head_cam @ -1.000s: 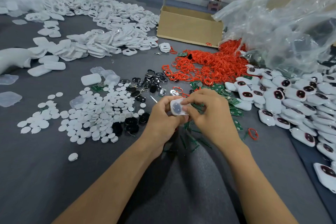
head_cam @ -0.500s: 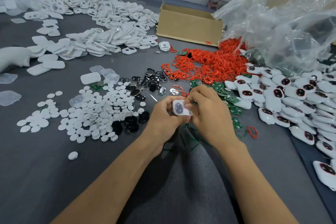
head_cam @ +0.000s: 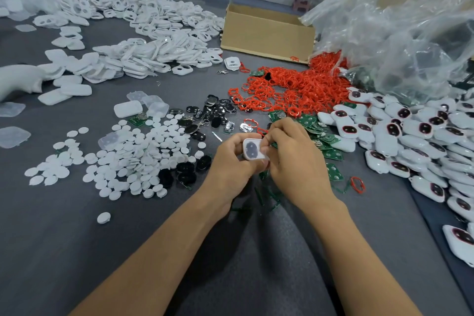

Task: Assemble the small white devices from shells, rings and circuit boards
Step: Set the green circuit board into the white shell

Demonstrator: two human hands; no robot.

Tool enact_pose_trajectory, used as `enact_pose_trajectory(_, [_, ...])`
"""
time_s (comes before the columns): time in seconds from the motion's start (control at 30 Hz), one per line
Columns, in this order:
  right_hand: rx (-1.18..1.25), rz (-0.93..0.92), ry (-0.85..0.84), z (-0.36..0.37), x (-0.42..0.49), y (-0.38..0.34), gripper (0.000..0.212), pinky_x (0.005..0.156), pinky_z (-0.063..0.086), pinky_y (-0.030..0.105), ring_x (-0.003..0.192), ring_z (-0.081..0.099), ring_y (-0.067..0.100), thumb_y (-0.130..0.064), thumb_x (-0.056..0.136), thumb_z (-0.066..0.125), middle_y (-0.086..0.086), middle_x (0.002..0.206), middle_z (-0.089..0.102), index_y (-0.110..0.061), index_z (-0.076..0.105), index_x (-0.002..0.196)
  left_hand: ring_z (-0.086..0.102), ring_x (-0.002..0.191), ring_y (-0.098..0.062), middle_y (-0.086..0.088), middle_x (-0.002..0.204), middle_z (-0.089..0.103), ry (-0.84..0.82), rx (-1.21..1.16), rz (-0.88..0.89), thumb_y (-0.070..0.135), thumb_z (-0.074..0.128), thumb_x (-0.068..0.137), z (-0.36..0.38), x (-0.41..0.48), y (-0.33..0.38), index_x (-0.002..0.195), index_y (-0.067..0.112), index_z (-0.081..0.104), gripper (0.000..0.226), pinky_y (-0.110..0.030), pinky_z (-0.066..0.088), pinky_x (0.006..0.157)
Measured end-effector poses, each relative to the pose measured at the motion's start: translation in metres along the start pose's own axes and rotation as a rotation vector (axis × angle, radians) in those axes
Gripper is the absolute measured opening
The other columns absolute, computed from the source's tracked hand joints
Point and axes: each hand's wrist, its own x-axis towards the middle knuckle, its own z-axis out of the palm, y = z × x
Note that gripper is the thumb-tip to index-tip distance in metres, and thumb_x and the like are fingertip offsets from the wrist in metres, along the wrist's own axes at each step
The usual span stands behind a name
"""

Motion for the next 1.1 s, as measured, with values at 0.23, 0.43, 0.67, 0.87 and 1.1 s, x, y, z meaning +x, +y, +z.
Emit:
enact_pose_trajectory(0.23, [0.264,0.076,0.079,0.0,0.001,0.001,0.005,0.07,0.047,0.037,0.084,0.057,0.02,-0.011,0.086,0.061,-0.002,0.092,0.061,-0.013,0.066,0.083,0.068,0.078,-0.009,-0.008,0.095,0.069,0.013,-0.188,-0.086,-0.011,0.049,0.093,0.0,0.006,0.001,0.103,0.008,0.065,0.026,-0.02,0.057,0.069])
enact_pose_trajectory(0.43, [0.778,0.336,-0.033,-0.001,0.004,0.008,0.012,0.069,0.052,0.023,0.075,0.065,0.017,-0.012,0.085,0.068,-0.007,0.085,0.07,-0.02,0.069,0.095,0.07,0.089,-0.022,-0.015,0.096,0.07,0.042,-0.235,-0.093,-0.015,0.048,0.091,0.0,0.006,0.001,0.1,0.003,0.062,0.025,-0.03,0.061,0.078])
enact_pose_trajectory(0.67, [0.913,0.407,-0.128,0.008,0.006,0.008,0.016,0.068,0.05,0.036,0.067,0.06,0.018,-0.004,0.085,0.066,-0.001,0.073,0.068,-0.02,0.07,0.084,0.072,0.081,-0.021,-0.011,0.087,0.072,0.05,-0.217,-0.073,-0.011,0.053,0.091,0.002,0.004,0.002,0.097,0.005,0.063,0.02,-0.028,0.061,0.073])
enact_pose_trajectory(0.87, [0.993,0.428,-0.146,0.011,0.005,0.006,0.013,0.061,0.044,0.019,0.065,0.059,0.005,-0.008,0.09,0.061,-0.002,0.074,0.068,-0.018,0.07,0.088,0.072,0.083,-0.021,-0.014,0.094,0.072,0.054,-0.215,-0.042,-0.009,0.051,0.094,0.001,0.003,0.004,0.105,0.003,0.065,0.023,-0.027,0.061,0.073])
enact_pose_trajectory(1.1, [0.162,0.413,-0.058,-0.024,0.005,0.039,0.02,0.081,0.048,0.034,0.092,0.061,0.021,-0.019,0.085,0.067,-0.003,0.099,0.066,-0.023,0.064,0.105,0.073,0.088,-0.031,-0.02,0.105,0.067,0.131,-0.188,-0.026,0.0,0.05,0.099,-0.001,0.005,0.002,0.108,0.002,0.063,0.015,-0.025,0.061,0.069])
